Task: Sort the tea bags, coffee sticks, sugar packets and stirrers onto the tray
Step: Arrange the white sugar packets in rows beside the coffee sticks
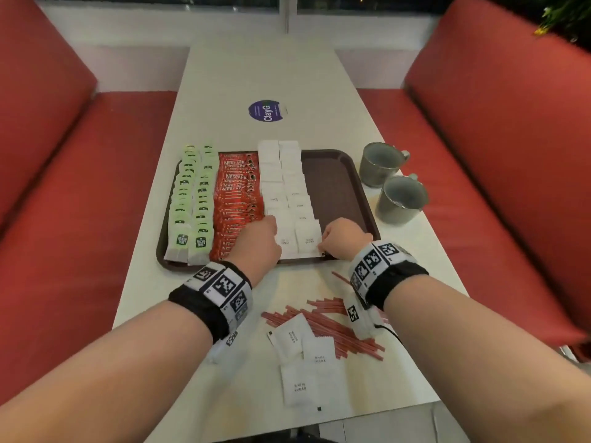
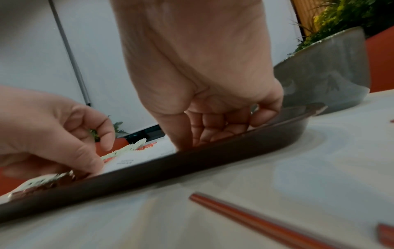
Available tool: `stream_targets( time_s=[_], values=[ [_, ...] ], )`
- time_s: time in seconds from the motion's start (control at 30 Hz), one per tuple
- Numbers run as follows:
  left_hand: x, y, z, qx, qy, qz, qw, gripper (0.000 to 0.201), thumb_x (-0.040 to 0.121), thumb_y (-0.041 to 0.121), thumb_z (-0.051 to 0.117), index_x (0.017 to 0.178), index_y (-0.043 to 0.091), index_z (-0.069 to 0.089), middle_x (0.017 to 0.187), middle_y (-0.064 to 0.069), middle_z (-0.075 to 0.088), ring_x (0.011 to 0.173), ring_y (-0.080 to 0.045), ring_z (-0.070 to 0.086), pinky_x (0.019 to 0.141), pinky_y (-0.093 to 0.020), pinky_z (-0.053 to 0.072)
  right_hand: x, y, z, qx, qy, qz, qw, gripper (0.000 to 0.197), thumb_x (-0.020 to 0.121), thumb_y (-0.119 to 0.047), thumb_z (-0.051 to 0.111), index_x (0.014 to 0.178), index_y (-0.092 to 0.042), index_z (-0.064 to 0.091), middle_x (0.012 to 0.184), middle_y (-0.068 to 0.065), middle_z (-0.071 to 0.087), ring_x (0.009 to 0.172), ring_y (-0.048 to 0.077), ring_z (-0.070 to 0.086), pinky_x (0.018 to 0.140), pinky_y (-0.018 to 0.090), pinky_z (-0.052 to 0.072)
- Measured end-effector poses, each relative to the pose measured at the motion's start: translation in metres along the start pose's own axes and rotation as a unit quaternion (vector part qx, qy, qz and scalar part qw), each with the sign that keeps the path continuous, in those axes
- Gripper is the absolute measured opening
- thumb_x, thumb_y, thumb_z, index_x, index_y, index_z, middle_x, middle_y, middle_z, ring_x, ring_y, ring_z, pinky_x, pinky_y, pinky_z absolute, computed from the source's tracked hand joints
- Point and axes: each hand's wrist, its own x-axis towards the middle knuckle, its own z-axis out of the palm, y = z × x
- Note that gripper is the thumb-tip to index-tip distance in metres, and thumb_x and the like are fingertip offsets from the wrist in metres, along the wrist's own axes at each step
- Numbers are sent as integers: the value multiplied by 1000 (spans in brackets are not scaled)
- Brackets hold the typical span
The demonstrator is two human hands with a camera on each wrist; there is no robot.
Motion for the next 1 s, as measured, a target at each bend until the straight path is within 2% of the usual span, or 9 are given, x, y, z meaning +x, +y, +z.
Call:
stream_targets(
  time_s=[0.07, 0.13, 0.23, 0.3, 0.37, 0.57, 0.73, 0.87, 1.0],
  values=[
    [1, 0, 0, 43, -13, 39, 998, 15, 85, 5, 55, 99, 8, 55, 95, -10, 59, 76, -24, 52, 63, -30, 41, -3, 0, 0, -23, 23, -10, 999, 14, 87, -25, 56, 96, -18, 64, 95, 0, 64, 97, 25, 56, 99, 47, 28],
    [3, 0, 3, 81, -29, 80, 993, 17, 88, 18, 58, 102, 9, 60, 101, -9, 58, 85, -27, 56, 70, -33, 46, -9, 1, -1, -39, 70, -38, 996, 10, 87, -25, 54, 94, -20, 60, 91, -2, 62, 91, 23, 55, 96, 45, 27],
    [6, 2, 7, 114, -52, 118, 985, 22, 89, 26, 58, 101, 9, 66, 101, -7, 56, 90, -27, 56, 76, -35, 49, -23, 0, -1, -42, 132, -112, 984, 6, 88, -26, 56, 94, -24, 55, 90, -4, 61, 89, 22, 55, 83, 39, 25],
    [8, 3, 8, 124, -54, 113, 984, 16, 88, 19, 58, 96, 10, 69, 98, -7, 60, 89, -26, 58, 75, -33, 48, -30, -2, 0, -77, 126, -139, 979, 12, 89, -27, 58, 100, -24, 55, 94, -4, 60, 85, 20, 53, 82, 38, 26],
    [10, 4, 8, 126, -54, 105, 985, 12, 87, 13, 58, 92, 11, 69, 97, -7, 63, 88, -26, 59, 75, -33, 49, -30, -7, 1, -84, 100, -127, 983, 9, 90, -23, 57, 99, -22, 57, 91, -3, 60, 78, 18, 50, 88, 38, 28],
    [12, 4, 10, 125, -51, 89, 987, 6, 85, 9, 59, 83, 11, 65, 91, -7, 63, 81, -25, 58, 68, -31, 44, -15, -15, 3, -107, 51, -98, 988, 7, 89, -17, 57, 95, -21, 58, 92, -2, 61, 88, 21, 54, 102, 44, 28],
    [17, 3, 9, 142, -45, 101, 984, 10, 88, 7, 55, 91, 7, 65, 95, -11, 63, 87, -28, 60, 69, -31, 43, -6, -19, 4, -130, 66, -96, 985, 7, 90, -18, 56, 89, -22, 51, 78, -4, 53, 80, 20, 51, 95, 41, 28],
    [18, 5, 5, 148, -45, 106, 982, 15, 91, 7, 51, 96, 5, 65, 100, -13, 63, 87, -28, 59, 69, -31, 43, -8, -20, 2, -127, 79, -106, 983, 2, 93, -24, 54, 93, -22, 53, 90, -2, 61, 85, 22, 55, 94, 41, 29],
    [-10, 16, -7, 83, -25, 148, 985, 16, 90, 17, 55, 98, 11, 68, 98, -7, 63, 90, -25, 59, 74, -29, 42, -38, -10, -3, -64, 124, -161, 977, 18, 91, -36, 55, 103, -22, 57, 101, -2, 62, 98, 23, 56, 88, 40, 29]
  ],
)
